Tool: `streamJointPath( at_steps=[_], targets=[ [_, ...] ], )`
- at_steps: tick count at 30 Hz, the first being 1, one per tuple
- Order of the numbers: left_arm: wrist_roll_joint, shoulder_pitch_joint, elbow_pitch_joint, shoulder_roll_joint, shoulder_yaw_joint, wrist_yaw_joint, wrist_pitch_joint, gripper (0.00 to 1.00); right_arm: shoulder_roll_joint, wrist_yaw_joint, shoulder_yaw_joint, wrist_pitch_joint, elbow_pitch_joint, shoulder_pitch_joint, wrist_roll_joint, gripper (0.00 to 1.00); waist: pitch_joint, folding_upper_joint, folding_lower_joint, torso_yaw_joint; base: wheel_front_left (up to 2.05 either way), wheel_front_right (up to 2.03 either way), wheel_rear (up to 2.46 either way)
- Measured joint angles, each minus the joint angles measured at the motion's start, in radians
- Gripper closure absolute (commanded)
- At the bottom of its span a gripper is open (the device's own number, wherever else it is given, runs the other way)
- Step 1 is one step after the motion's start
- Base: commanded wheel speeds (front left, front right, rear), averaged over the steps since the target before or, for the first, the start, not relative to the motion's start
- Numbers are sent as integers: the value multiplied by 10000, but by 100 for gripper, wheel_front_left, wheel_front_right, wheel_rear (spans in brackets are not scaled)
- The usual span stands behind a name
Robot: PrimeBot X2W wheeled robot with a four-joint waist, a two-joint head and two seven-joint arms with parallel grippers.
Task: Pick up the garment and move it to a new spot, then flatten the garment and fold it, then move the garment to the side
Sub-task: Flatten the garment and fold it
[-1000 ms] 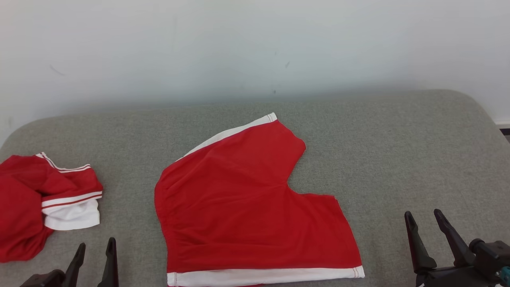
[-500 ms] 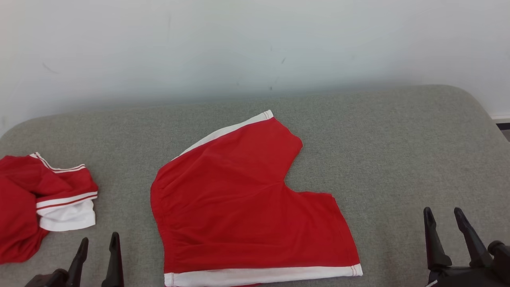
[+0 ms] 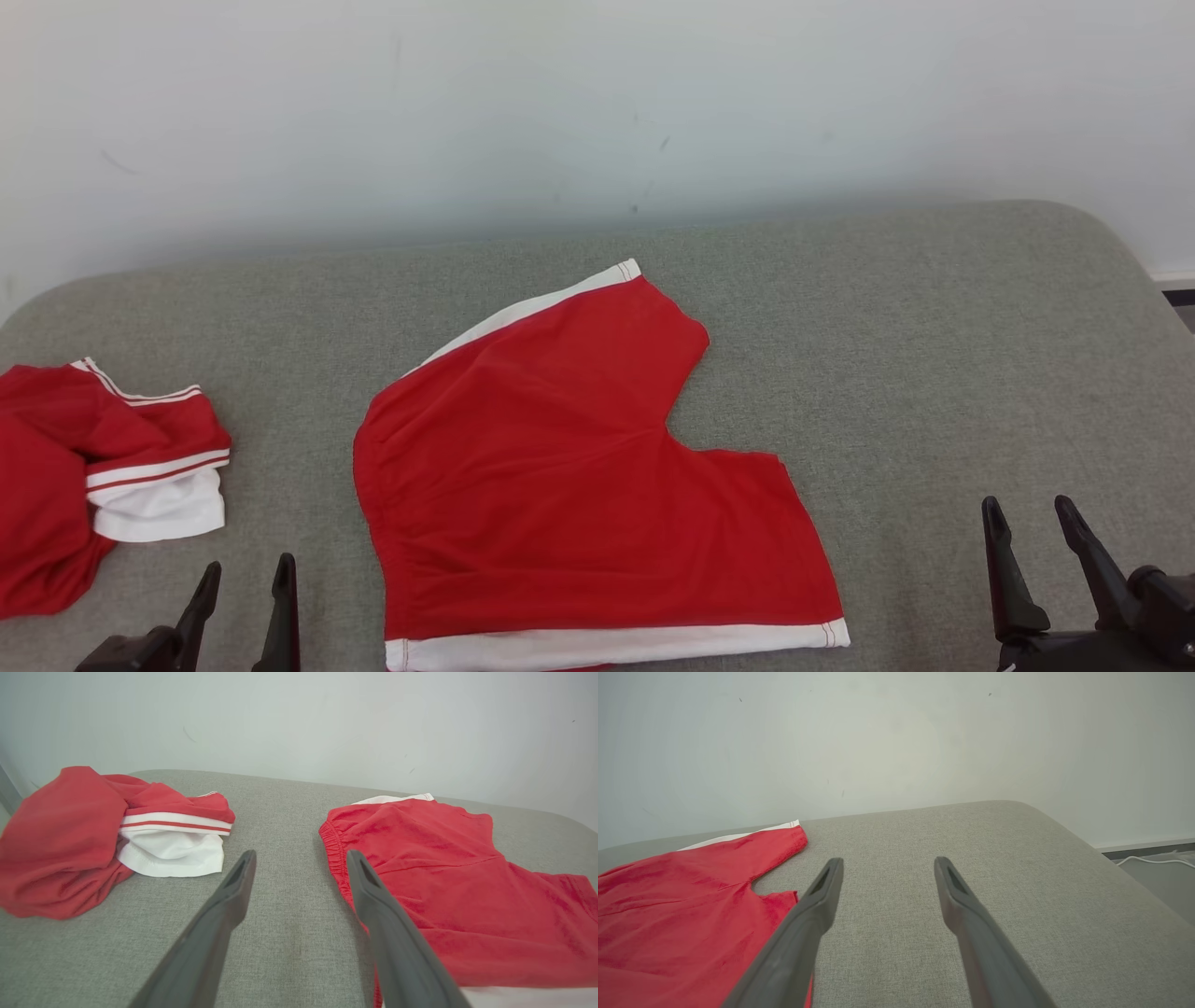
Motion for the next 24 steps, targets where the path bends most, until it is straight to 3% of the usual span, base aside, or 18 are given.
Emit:
streamJointPath(
  at_steps=[24],
  targets=[
    [339, 232, -640, -324, 349, 0, 817, 0, 253, 0, -291, 853, -468, 209, -443, 0, -135, -1, -1, 23, 0, 0, 0]
  ],
)
